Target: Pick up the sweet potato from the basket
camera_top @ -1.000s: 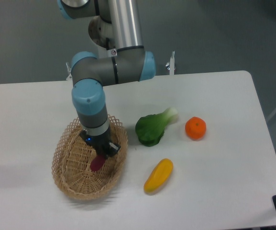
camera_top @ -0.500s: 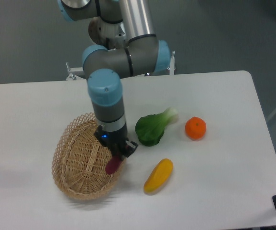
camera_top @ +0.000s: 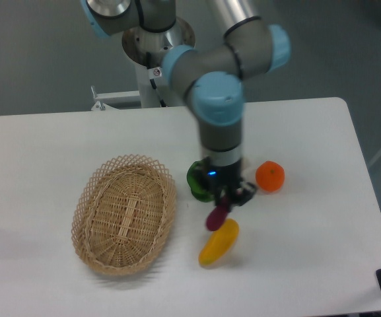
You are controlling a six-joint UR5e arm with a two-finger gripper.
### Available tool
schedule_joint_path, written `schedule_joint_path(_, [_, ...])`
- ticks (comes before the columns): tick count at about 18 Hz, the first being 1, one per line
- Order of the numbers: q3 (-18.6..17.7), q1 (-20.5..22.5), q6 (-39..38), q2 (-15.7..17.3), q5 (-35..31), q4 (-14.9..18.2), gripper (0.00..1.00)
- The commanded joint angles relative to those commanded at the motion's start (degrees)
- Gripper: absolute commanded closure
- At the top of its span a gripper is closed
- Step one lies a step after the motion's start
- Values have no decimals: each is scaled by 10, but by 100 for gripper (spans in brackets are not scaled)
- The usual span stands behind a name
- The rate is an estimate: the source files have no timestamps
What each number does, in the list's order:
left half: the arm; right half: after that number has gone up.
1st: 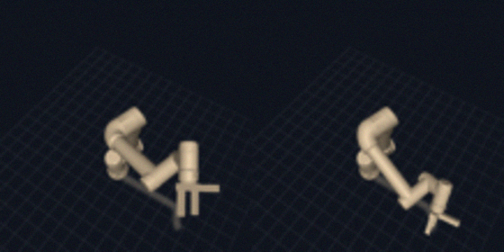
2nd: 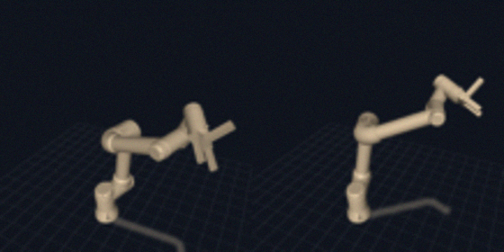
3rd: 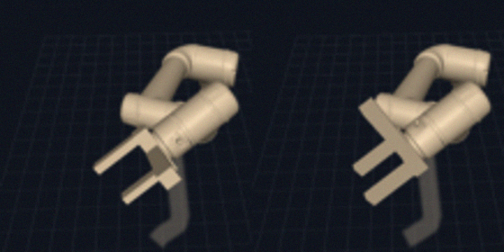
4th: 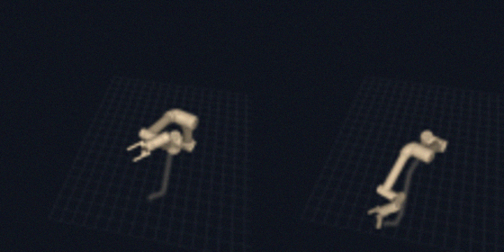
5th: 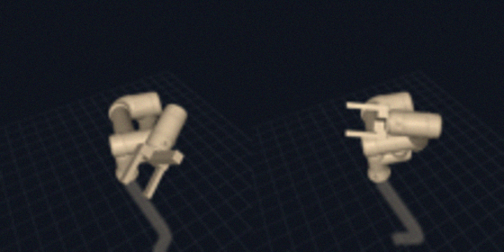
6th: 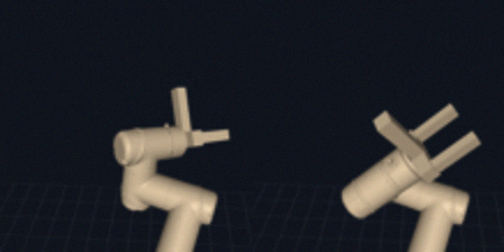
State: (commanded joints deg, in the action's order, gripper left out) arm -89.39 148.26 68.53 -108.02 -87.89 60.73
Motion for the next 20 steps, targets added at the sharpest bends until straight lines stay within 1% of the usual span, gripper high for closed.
schedule_joint_path(4, [1, 44, 63, -1, 2, 2, 72])
schedule_joint_path(7, [2, 49, 66, -1, 2, 7, 72])
schedule_joint_path(13, [6, 49, 66, -9, 3, 3, 72])
schedule_joint_path(20, [6, 57, 66, -9, 4, 2, 71])
